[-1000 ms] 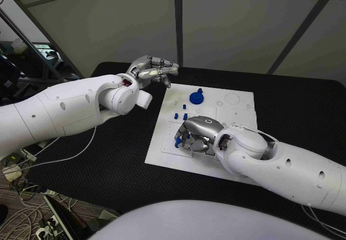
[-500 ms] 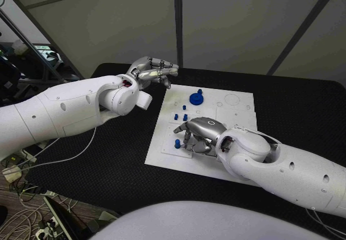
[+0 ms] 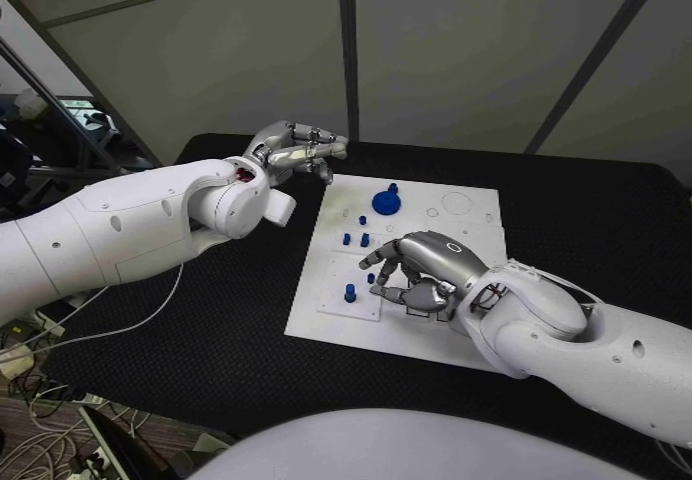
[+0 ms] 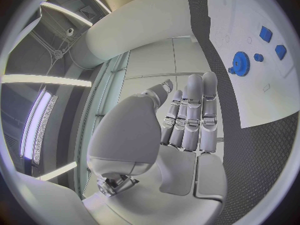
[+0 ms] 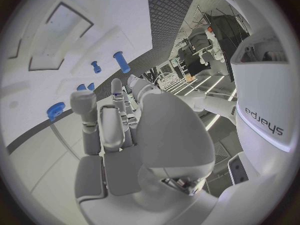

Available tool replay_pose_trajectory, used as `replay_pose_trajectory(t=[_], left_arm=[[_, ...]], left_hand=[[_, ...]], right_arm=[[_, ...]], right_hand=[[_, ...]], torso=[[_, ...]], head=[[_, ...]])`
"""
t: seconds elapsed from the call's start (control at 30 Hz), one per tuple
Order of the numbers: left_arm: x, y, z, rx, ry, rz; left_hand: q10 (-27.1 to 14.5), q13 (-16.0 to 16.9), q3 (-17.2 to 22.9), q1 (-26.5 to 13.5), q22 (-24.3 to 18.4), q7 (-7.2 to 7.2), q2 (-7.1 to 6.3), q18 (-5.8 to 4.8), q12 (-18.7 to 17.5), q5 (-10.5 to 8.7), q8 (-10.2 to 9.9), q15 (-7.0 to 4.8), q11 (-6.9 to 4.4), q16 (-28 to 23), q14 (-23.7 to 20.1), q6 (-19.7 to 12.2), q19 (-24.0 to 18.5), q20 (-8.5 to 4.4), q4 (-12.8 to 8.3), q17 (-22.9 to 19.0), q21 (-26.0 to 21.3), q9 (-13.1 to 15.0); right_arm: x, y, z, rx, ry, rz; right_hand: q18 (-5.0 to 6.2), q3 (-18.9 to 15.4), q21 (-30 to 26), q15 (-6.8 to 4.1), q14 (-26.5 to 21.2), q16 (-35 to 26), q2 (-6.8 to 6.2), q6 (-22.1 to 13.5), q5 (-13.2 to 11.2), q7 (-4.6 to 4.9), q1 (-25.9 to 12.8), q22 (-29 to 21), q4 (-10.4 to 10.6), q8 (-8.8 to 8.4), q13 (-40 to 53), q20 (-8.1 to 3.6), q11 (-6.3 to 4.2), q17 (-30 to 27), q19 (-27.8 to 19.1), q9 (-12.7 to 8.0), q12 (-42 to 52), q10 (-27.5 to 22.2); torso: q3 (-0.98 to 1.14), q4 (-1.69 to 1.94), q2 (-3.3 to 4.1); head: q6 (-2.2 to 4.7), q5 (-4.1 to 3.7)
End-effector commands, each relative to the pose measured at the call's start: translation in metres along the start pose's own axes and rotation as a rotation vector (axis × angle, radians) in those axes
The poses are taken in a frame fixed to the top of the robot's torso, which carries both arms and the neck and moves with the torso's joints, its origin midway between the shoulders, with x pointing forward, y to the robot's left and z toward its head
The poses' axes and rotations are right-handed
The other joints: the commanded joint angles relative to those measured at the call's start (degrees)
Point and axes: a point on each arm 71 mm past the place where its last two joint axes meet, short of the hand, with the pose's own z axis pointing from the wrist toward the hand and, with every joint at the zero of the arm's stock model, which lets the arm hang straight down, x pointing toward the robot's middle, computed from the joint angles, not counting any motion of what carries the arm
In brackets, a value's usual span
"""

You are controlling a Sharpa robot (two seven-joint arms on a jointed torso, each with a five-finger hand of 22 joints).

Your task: Assemble the parts on the task board

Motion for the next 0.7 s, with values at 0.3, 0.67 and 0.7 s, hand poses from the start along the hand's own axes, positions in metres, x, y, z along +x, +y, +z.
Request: replay_pose_trajectory(t=[0.3, 0.67, 0.7], left_arm=[[0.000, 0.003, -0.001, -0.005, 0.003, -0.001], [0.002, 0.006, -0.002, -0.011, 0.004, -0.002], [0.002, 0.006, -0.002, -0.012, 0.004, -0.002]], left_hand=[[-0.3, -0.1, -0.2, -0.4, -0.1, -0.09, 0.36, -1.02, 0.3, -0.12, 0.3, -0.01, 0.02, -0.3, -0.4, -0.5, 0.2, 0.22, 0.0, -0.1, -0.3, 0.0], [-0.3, -0.1, -0.2, -0.4, -0.1, -0.09, 0.36, -1.02, 0.3, -0.12, 0.3, -0.01, 0.02, -0.3, -0.4, -0.5, 0.2, 0.22, 0.0, -0.1, -0.3, 0.0], [-0.3, -0.1, -0.2, -0.4, -0.1, -0.09, 0.36, -1.02, 0.3, -0.12, 0.3, -0.01, 0.02, -0.3, -0.4, -0.5, 0.2, 0.22, 0.0, -0.1, -0.3, 0.0]], right_arm=[[-0.038, -0.056, -0.065, 0.264, 0.012, 0.223], [-0.053, -0.082, -0.112, 0.488, 0.058, 0.111], [-0.053, -0.082, -0.113, 0.496, 0.063, 0.101]], right_hand=[[-1.17, -10.1, 4.4, -1.52, 3.1, 5.7, -0.08, 7.3, 6.5, -2.30, -6.3, 6.1, 3.1, 7.04, 36.2, -1.34, -2.49, 10.4, 4.0, 2.6, 39.4, 7.0], [-1.78, -21.1, 7.0, -1.55, 3.8, 9.3, 1.61, 3.0, 12.4, -2.57, -10.7, 9.9, 7.3, 15.14, 64.3, -1.49, -2.44, 17.6, 6.1, 8.4, 65.7, 5.5], [-1.80, -21.7, 7.1, -1.52, 3.9, 9.4, 1.67, 2.7, 12.4, -2.54, -11.1, 9.9, 7.3, 15.33, 64.4, -1.45, -2.40, 17.7, 6.2, 8.6, 65.8, 5.5]], torso=[[-0.11, -1.21, -0.84], [0.11, -2.65, -1.16], [0.12, -2.75, -1.18]], head=[[1.68, -4.70], [2.64, -8.27], [2.66, -8.32]])
